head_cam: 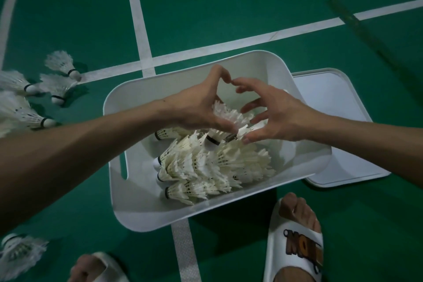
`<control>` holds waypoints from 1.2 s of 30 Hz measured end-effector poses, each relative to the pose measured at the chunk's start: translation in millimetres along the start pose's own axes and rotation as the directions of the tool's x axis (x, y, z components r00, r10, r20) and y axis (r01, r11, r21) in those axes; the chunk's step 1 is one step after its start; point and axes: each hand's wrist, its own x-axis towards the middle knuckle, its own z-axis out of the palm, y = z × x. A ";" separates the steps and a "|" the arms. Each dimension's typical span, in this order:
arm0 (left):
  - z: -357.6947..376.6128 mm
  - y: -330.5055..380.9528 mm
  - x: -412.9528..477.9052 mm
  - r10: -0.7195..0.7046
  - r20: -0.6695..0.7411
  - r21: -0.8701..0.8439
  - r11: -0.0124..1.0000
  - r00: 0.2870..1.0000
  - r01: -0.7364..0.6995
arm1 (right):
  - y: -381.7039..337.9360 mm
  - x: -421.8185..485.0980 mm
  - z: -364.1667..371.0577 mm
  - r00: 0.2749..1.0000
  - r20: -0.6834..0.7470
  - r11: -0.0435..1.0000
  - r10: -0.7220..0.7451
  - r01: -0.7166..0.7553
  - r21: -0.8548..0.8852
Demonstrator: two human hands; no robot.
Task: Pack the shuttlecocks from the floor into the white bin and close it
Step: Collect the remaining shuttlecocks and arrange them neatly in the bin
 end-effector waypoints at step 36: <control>33.0 -28.8 8.9 0.089 0.493 0.502 0.783 0.865 -0.367 | 11.8 7.5 0.4 0.968 -0.128 0.729 0.216 -0.247 -0.639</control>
